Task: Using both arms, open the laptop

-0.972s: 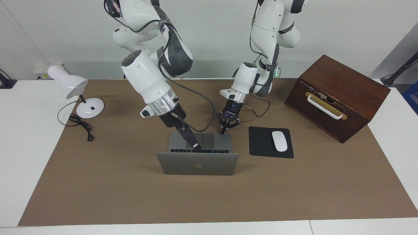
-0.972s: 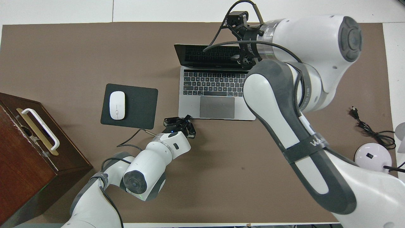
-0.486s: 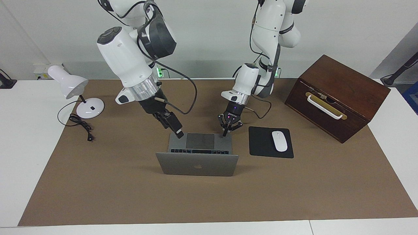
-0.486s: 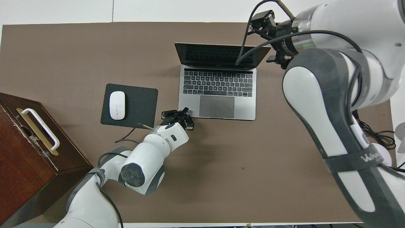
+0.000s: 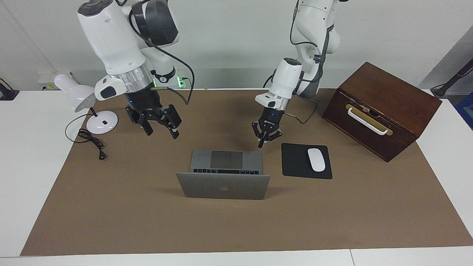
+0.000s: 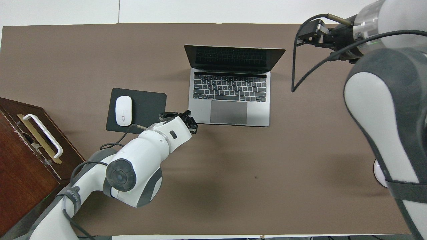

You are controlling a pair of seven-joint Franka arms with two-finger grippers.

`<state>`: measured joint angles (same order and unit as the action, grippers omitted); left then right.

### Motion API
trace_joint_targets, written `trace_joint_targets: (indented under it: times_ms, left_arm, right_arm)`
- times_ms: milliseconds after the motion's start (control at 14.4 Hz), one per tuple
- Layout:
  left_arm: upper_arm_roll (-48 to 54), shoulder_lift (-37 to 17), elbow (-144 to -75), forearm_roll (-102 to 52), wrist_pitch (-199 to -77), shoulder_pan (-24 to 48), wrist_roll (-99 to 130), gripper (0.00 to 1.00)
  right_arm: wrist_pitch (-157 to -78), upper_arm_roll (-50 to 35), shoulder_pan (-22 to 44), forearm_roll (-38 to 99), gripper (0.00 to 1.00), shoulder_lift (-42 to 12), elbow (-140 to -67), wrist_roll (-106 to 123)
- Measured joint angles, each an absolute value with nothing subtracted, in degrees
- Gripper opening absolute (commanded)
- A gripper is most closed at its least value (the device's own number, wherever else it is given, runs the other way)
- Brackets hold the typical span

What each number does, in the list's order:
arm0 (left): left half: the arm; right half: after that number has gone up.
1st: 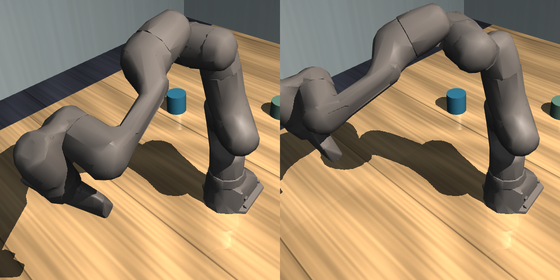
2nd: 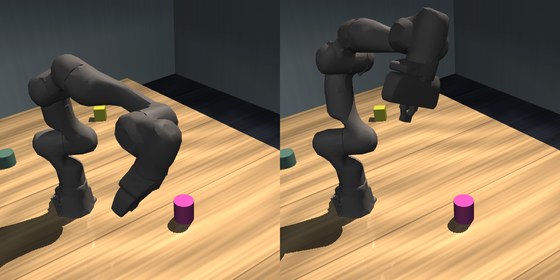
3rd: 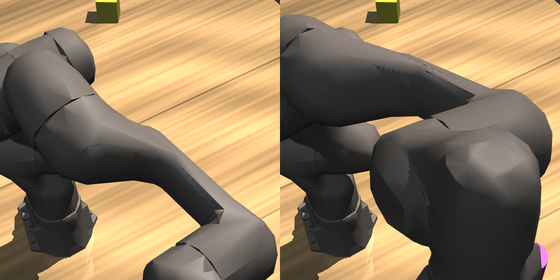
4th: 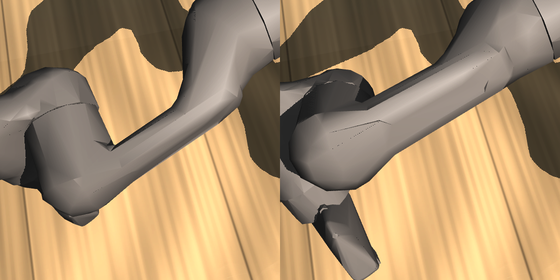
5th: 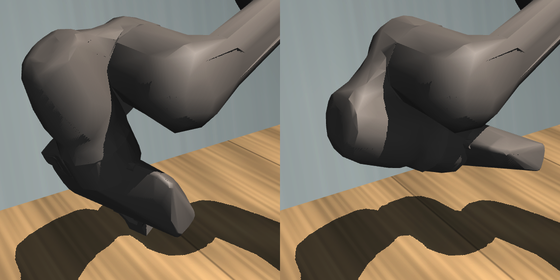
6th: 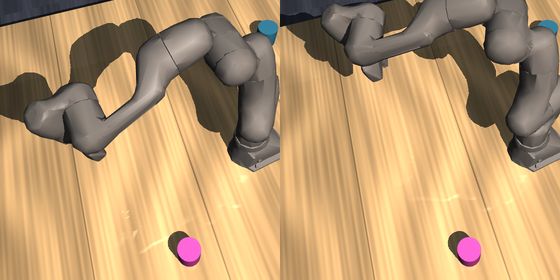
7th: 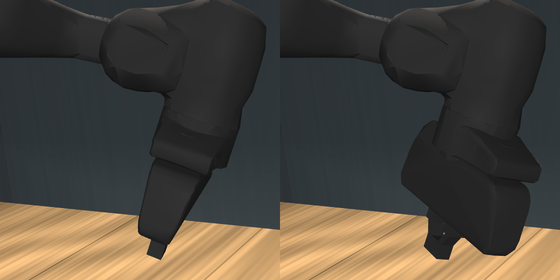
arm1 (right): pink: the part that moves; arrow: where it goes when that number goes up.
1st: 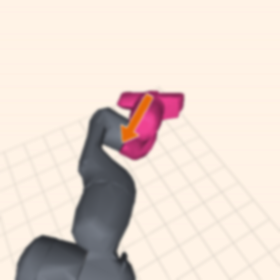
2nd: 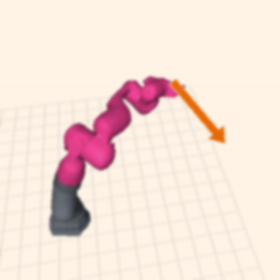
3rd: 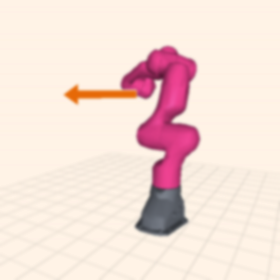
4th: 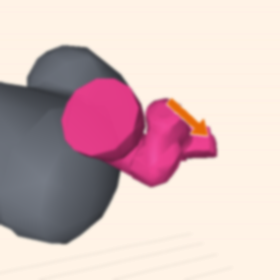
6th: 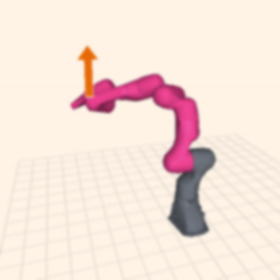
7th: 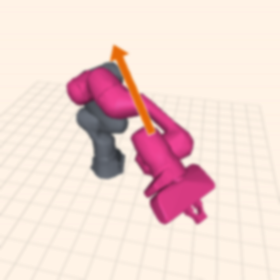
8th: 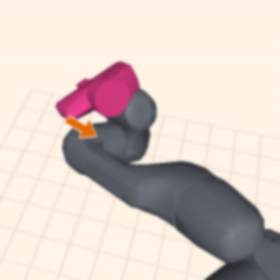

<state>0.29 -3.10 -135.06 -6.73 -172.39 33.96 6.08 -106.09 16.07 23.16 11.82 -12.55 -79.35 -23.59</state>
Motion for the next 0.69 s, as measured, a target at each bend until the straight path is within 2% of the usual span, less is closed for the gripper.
trace_joint_targets:
  times_ms: [347, 694]
  left_arm:
    - [-0.16, 5.59, -128.53, -6.73, -148.19, 29.31, 5.29, 0.00]
    - [-0.49, 10.13, -117.41, -6.73, -123.79, 19.25, -0.27, 0.00]
  right_arm:
    - [-99.05, 16.50, 20.24, 5.39, 1.00, -10.19, -79.29, -5.95]
    - [-97.42, 16.17, 15.38, 4.67, 1.00, -5.38, -79.98, 7.10]
